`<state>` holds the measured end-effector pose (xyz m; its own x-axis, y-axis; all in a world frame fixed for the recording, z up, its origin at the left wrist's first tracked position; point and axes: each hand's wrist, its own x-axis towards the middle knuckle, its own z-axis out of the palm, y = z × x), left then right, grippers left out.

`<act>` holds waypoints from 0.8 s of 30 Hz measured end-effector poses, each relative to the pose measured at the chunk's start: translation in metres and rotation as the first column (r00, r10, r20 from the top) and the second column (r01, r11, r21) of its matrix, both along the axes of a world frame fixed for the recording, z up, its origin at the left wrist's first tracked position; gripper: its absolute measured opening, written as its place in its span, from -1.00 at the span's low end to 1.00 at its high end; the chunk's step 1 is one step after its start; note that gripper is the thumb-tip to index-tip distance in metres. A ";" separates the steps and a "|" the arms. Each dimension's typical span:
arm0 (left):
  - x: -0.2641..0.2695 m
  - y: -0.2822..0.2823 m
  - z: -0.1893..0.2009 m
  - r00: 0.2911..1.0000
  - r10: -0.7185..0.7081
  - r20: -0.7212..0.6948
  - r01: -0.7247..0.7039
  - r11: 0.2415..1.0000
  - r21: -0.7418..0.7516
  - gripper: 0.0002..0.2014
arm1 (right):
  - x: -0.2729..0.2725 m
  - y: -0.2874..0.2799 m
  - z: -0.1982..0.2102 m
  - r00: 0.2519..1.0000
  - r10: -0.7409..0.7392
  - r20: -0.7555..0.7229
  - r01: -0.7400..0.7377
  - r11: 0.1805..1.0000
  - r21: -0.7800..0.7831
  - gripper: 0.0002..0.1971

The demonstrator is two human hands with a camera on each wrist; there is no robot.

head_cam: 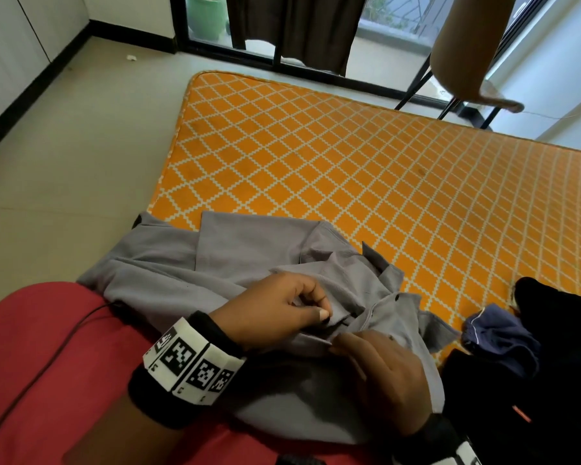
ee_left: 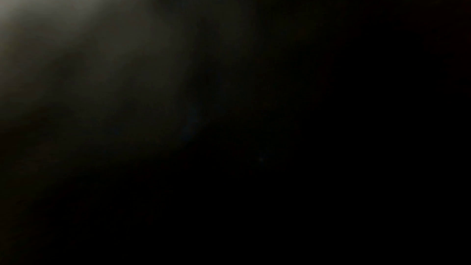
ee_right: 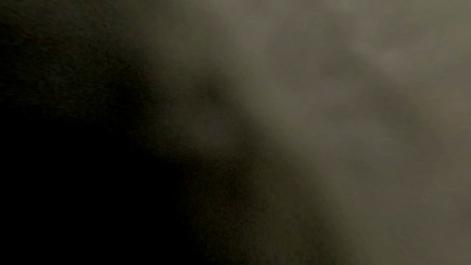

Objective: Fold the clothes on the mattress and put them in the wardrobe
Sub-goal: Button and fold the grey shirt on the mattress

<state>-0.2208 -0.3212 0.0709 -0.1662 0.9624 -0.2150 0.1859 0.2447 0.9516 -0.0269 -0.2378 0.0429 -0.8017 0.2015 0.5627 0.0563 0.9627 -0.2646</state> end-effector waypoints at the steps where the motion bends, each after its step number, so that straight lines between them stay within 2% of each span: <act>1: 0.002 0.000 0.001 1.000 -0.021 -0.012 0.021 1.000 -0.015 -0.95 | -0.002 0.000 -0.001 1.000 -0.015 0.008 0.015 1.000 -0.020 -0.83; 4: 0.003 -0.001 0.003 0.999 -0.026 -0.037 0.025 0.999 -0.042 -0.95 | -0.001 0.001 -0.003 0.999 -0.038 0.038 0.041 0.997 -0.063 -0.83; 7: -0.002 -0.001 0.003 0.999 -0.018 -0.038 0.016 0.998 -0.068 -0.94 | 0.001 0.005 -0.004 0.996 -0.070 0.050 0.071 0.998 -0.003 -0.80; 10: -0.001 -0.001 0.003 1.000 -0.009 -0.023 0.007 0.997 -0.083 -0.95 | 0.001 0.008 0.005 0.994 -0.099 0.053 0.101 0.995 -0.020 -0.85; 12: 0.001 0.000 0.003 0.999 0.036 0.003 -0.036 0.997 -0.068 -0.95 | 0.000 0.010 0.011 0.992 -0.109 0.061 0.113 0.991 -0.066 -0.83; 15: 0.001 0.000 0.002 0.986 0.142 0.082 -0.138 0.989 -0.046 -0.93 | 0.000 0.012 0.018 0.991 -0.101 0.085 0.113 0.982 -0.151 -0.71; 18: 0.000 -0.001 0.000 0.975 0.172 0.142 -0.168 0.985 -0.034 -0.92 | -0.003 0.010 0.020 0.989 -0.117 0.087 0.125 0.987 -0.101 -0.74; 24: 0.003 0.000 -0.001 0.986 0.139 0.089 -0.135 0.990 -0.050 -0.92 | -0.007 0.006 0.020 0.995 -0.097 0.034 0.096 0.995 0.028 -0.80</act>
<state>-0.2178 -0.3211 0.0701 -0.2737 0.9213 -0.2763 0.0602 0.3031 0.9511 -0.0338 -0.2318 0.0630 -0.7987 0.2643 0.5406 0.1583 0.9590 -0.2350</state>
